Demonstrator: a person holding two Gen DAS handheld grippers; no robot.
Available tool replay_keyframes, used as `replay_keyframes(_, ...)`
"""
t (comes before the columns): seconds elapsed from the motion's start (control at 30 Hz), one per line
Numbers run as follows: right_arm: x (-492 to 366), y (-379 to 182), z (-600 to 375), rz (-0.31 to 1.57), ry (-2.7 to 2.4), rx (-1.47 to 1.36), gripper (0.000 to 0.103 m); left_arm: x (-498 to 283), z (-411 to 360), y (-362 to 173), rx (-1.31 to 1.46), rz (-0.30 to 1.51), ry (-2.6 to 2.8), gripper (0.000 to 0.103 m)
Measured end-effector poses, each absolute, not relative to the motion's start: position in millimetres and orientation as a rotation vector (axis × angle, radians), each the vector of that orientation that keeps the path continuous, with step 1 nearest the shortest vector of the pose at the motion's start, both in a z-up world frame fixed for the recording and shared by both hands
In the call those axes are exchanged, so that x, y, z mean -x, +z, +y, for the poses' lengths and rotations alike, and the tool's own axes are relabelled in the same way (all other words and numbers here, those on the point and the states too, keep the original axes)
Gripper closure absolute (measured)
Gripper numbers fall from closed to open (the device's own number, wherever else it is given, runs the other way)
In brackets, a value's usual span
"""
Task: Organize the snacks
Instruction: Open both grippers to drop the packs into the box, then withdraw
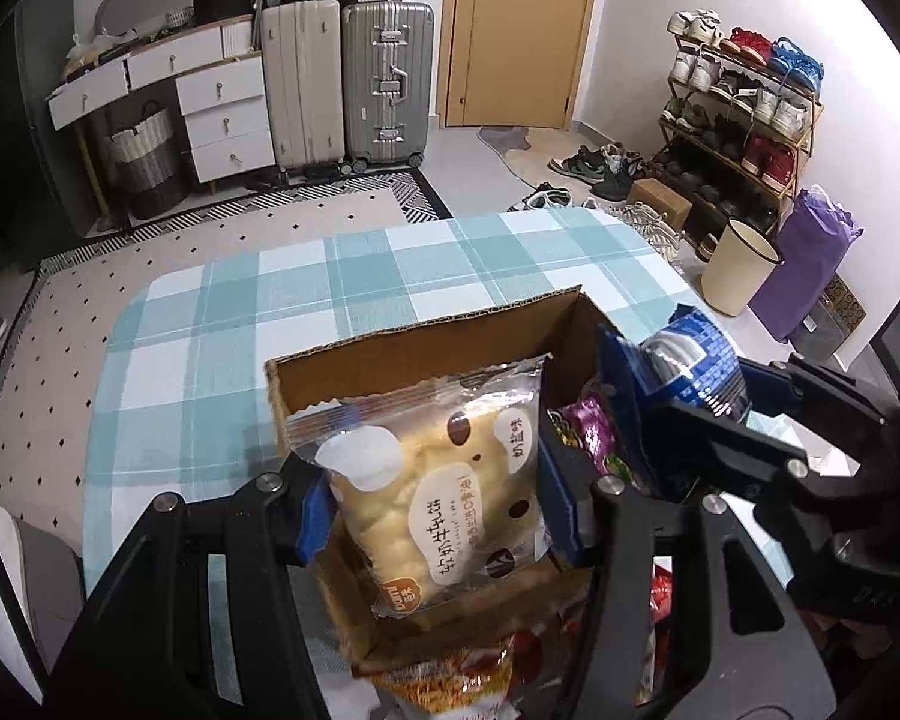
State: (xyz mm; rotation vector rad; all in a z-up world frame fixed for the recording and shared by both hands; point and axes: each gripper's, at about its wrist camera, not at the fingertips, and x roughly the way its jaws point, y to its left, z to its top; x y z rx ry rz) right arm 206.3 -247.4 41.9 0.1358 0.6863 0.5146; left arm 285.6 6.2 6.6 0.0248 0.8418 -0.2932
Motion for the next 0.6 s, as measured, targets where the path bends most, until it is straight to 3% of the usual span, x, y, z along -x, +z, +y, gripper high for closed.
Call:
replay_keyframes(0.17, -224, 32, -246, 0.717, 0.509, -0.134, 0.057, -302, 2, -4, -0.016, 0.855, -0.303, 0.048)
replay_keyframes(0.23, -230, 28, -245, 0.727, 0.5, -0.123, 0.052, -306, 3, -8, -0.015, 0.865, -0.285, 0.033)
replay_keyframes(0.3, -233, 25, -247, 0.728, 0.477, -0.119, 0.049, -308, 8, -9, 0.008, 0.864, -0.286, 0.024)
replay_keyframes(0.4, -234, 24, -255, 0.727, 0.474, -0.149, 0.036, -305, 12, -8, -0.005, 0.849, -0.274, 0.024)
replay_keyframes(0.6, -222, 37, -263, 0.684, 0.463, -0.142, 0.035, -291, 14, -2, -0.017, 0.83, -0.259, 0.024)
